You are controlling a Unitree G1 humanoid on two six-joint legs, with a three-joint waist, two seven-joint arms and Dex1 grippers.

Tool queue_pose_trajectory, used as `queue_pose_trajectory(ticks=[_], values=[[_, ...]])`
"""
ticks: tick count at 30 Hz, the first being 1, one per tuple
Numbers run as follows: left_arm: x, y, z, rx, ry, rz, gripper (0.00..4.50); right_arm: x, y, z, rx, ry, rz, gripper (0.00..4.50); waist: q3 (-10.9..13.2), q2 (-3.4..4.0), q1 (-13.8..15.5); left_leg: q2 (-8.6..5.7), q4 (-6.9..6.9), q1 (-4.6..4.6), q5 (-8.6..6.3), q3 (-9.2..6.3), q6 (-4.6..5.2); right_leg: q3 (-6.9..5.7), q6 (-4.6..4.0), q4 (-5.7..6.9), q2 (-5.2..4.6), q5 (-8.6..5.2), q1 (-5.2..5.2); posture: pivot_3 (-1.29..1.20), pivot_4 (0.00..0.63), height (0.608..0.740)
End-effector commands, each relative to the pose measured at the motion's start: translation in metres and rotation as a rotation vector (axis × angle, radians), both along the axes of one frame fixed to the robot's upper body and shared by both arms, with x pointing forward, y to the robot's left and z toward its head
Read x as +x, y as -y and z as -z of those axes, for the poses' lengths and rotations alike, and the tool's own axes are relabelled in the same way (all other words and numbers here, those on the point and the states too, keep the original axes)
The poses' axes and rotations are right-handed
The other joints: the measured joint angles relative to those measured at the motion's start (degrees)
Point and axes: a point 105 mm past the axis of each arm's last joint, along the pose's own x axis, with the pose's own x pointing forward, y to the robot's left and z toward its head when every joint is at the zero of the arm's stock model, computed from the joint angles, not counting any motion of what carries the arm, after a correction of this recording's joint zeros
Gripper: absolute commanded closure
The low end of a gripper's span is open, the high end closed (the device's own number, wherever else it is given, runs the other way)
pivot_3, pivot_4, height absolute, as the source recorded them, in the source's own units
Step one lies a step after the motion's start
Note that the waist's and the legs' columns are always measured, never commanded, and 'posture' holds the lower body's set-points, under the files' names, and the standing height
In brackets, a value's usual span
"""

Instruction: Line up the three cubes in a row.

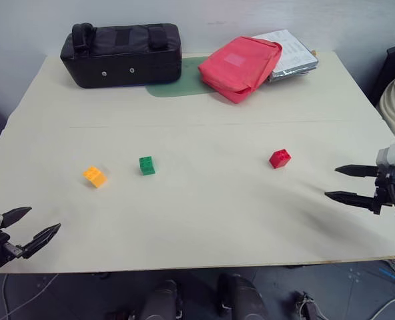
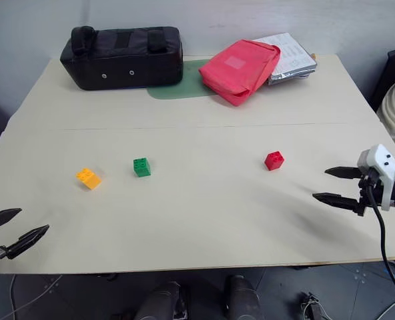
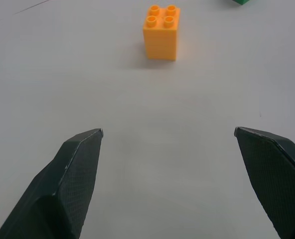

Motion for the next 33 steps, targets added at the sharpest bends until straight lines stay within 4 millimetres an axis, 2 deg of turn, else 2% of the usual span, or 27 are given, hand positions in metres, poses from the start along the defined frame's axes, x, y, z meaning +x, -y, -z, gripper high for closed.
queue_pose_trajectory(ticks=[1, 17, 22, 24, 28, 30, 33], values=[[0.001, 0.000, -0.004, -0.001, 0.030, 0.000, 0.05, 0.003, -0.003, -0.012, 0.001, 0.065, -0.010, 0.00, 0.0, 0.00, 0.0, 0.00, 0.00, 0.00, 0.00, 0.00, 0.00, 0.00, 0.00, 0.00, 0.00, 0.00, 0.00, 0.00, 0.150, 0.740], [0.002, -0.001, -0.002, 0.006, 0.015, -0.001, 0.05, 0.006, -0.002, -0.010, -0.019, 0.087, 0.011, 0.00, 0.0, 0.00, 0.0, -0.01, 0.03, 0.01, 0.04, 0.02, -0.01, 0.00, 0.00, 0.07, 0.01, 0.00, 0.01, 0.00, 0.150, 0.740], [0.011, -0.001, -0.004, 0.002, 0.025, 0.003, 0.05, 0.006, 0.000, -0.013, -0.010, 0.106, 0.036, 0.00, 0.0, 0.00, 0.1, -0.01, 0.03, 0.03, 0.06, 0.03, -0.01, 0.00, 0.00, 0.10, 0.01, 0.00, 0.01, 0.00, 0.150, 0.740], [0.015, 0.005, -0.005, -0.012, 0.029, 0.025, 0.05, 0.005, -0.001, -0.013, -0.013, 0.116, 0.044, 0.00, 0.0, 0.00, 0.2, -0.01, 0.04, 0.03, 0.08, 0.03, -0.02, -0.01, 0.00, 0.13, 0.02, 0.00, 0.01, 0.00, 0.150, 0.740], [0.027, 0.031, -0.026, -0.095, 0.054, 0.138, 0.05, 0.008, -0.012, -0.028, 0.067, 0.171, 0.102, 0.00, 0.0, -0.01, 0.2, -0.01, 0.11, 0.03, 0.09, 0.03, -0.01, 0.01, 0.00, 0.18, 0.02, 0.01, 0.02, 0.00, 0.150, 0.740], [0.035, 0.050, -0.041, -0.121, 0.062, 0.239, 0.05, 0.010, -0.023, -0.034, 0.114, 0.198, 0.147, 0.00, 0.0, -0.01, 0.3, -0.01, 0.15, 0.02, 0.11, -0.01, -0.04, 0.00, -0.01, 0.25, 0.02, 0.01, 0.01, 0.00, 0.150, 0.740], [0.042, 0.086, -0.055, -0.141, 0.044, 0.424, 0.05, 0.016, -0.040, -0.031, 0.149, 0.215, 0.241, 0.00, 0.0, -0.02, 0.2, 0.00, 0.16, 0.02, 0.14, -0.04, -0.10, 0.01, -0.04, 0.28, 0.02, 0.02, 0.02, 0.00, 0.150, 0.740]])
